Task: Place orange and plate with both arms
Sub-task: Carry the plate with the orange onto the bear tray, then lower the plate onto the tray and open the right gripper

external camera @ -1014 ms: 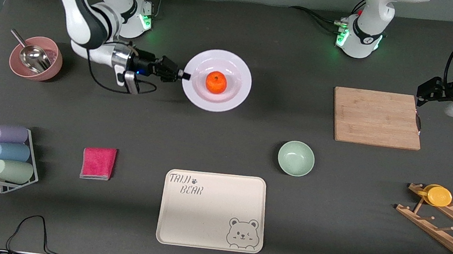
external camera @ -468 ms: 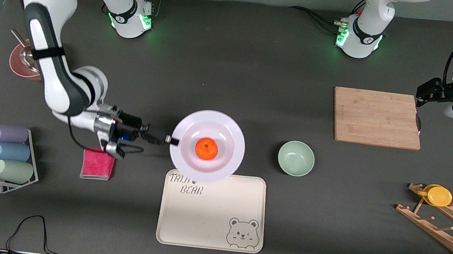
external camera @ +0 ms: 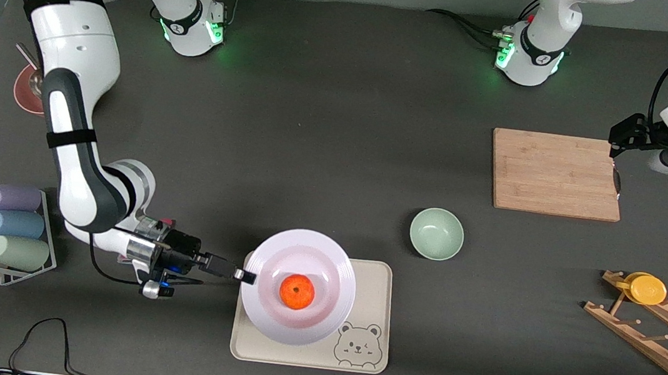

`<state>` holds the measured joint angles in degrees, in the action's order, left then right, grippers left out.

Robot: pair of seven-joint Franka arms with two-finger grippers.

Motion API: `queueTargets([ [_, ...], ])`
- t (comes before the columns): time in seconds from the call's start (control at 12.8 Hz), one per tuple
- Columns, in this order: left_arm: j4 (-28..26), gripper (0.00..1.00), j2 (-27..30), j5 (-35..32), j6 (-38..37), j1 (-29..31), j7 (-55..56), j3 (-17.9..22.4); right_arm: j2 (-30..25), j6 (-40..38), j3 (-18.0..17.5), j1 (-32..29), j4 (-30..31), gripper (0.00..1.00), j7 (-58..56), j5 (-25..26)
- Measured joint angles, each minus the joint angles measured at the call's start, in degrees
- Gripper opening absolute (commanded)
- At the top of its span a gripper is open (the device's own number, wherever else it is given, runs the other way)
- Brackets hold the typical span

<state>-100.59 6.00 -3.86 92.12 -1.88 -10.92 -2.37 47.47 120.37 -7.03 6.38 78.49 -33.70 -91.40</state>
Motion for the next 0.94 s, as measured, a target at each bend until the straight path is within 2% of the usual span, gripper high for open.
queueTargets([
  [0.31, 0.26, 1.0, -0.11, 0.0, 0.0, 0.0, 0.0, 0.01, 7.26, 2.06, -0.02, 0.61, -5.99, 0.0, 0.14, 0.07],
  [0.62, 0.52, 1.0, -0.36, 0.0, -0.02, 0.0, 0.0, 0.02, 12.19, 3.19, -0.15, 1.18, -6.71, 0.0, 0.14, 0.07],
  [0.94, 0.55, 1.0, -0.42, -0.01, -0.04, 0.0, 0.0, 0.01, 14.9, 3.59, -0.16, 2.0, -7.33, 0.0, -0.2, 0.06],
])
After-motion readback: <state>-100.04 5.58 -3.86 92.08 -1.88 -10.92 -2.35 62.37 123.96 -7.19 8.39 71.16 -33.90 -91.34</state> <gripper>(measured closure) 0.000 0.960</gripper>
